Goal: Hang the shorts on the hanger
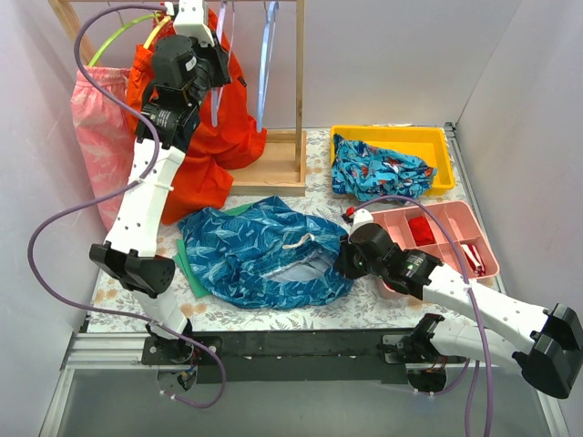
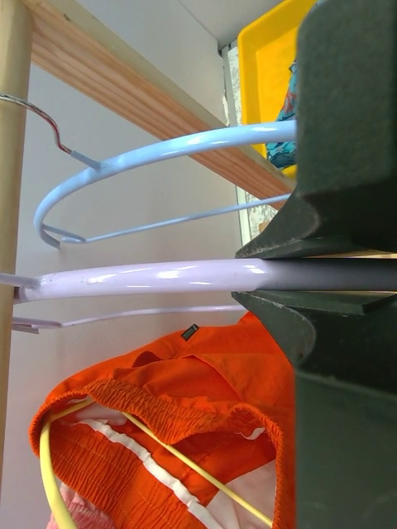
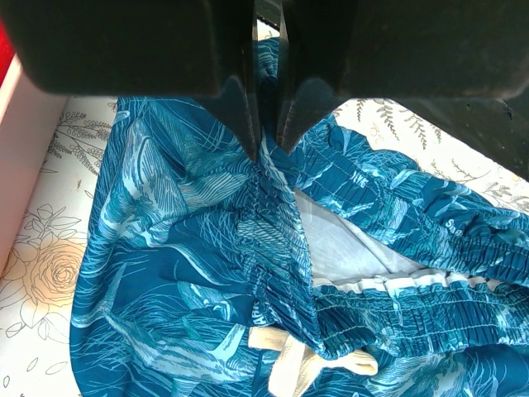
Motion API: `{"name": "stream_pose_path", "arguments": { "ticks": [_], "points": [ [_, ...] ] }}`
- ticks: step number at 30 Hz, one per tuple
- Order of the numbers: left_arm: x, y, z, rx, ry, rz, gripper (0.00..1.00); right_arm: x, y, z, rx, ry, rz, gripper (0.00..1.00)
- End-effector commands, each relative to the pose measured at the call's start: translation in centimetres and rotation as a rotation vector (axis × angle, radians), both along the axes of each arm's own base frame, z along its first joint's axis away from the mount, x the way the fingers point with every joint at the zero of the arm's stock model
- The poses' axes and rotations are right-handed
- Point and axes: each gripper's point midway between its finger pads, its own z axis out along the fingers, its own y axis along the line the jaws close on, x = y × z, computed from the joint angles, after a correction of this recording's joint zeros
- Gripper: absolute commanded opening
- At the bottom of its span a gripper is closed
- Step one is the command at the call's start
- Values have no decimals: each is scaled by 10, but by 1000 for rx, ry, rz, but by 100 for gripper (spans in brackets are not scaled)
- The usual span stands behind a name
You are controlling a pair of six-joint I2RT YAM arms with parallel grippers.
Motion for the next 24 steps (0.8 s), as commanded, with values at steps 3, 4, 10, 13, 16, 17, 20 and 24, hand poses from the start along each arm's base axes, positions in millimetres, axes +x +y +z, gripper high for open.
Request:
{"name": "stream_pose_path", "arguments": {
  "ticks": [3,4,10,13,16,17,20,24],
  "points": [
    [-40,19,45,-32,-119,19,0,4,6,11,35,-31,6,15],
    [-43,20,45,-34,-121,17,0,4,6,12,35,-31,8,15],
    [-73,30,46,-43,-124,16,0,5,8,11,33,-28,11,15],
    [-90,34,42,-55,-110,10,0,6,9,13,37,-33,14,16],
    [-108,36,26,-75,-63,-3,0,6,8,16,39,-37,8,20],
    [-116,37,24,-82,-57,-12,0,7,8,17,42,-39,5,22],
    [-147,40,4,-115,-13,-38,0,5,6,18,47,-39,0,29],
    [-190,42,-32,-170,66,-88,0,1,1,15,37,-22,-11,39]
  ]
}}
